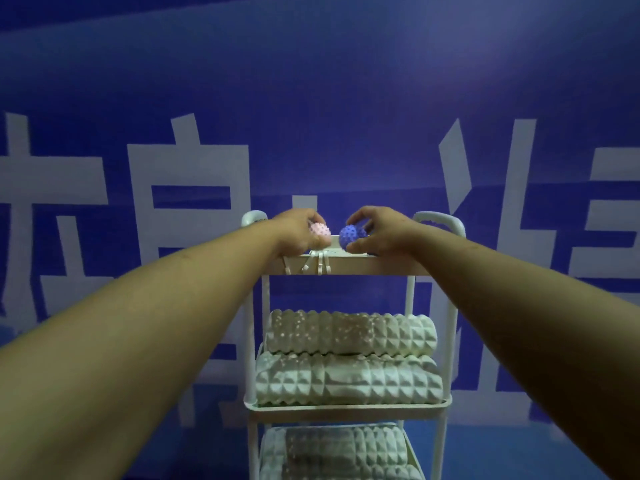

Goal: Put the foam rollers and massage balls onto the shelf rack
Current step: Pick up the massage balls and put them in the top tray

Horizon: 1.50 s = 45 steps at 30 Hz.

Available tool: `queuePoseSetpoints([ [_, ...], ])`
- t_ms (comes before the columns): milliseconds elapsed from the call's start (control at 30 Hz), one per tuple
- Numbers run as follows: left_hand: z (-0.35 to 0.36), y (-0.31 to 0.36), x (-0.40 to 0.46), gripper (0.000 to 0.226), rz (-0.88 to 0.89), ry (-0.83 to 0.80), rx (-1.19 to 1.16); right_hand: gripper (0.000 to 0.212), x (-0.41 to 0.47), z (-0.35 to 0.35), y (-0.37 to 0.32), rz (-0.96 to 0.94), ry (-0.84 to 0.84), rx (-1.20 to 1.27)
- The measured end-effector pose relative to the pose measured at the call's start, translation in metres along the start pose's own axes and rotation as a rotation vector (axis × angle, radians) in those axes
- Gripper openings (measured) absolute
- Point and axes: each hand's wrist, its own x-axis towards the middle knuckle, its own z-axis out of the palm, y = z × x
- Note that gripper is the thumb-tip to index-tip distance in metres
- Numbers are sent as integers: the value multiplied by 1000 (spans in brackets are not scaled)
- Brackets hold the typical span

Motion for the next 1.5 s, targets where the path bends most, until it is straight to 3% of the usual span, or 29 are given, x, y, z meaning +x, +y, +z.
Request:
queuePoseSetpoints([
  [67,-3,3,-5,53,-63,-95,41,50,-6,-1,-1,28,-32,-13],
  [167,-4,10,-19,54,-67,-21,-19,51,-18,-8,-5,26,19,-2],
  [333,6,29,-74,24,69,563,-104,39,-61,-15,-9,-52,352,124],
  [400,21,34,-106,21,117,617,-178,33,-88,-8,-10,-69,397,264],
  [600,107,15,-193,20,124,392,-190,28,-176,69,16,-39,261,408],
  [833,260,-51,-278,23,-71,252,-279,30,-265,218,79,110,30,486],
  [1100,416,-138,-357,30,-286,66,-281,31,-364,387,156,385,-115,571],
  [1400,572,-226,-453,27,-417,-104,-279,35,-454,548,237,651,-353,417],
  [1500,615,-245,-478,31,-433,-228,-254,42,-477,590,256,752,-449,371],
])
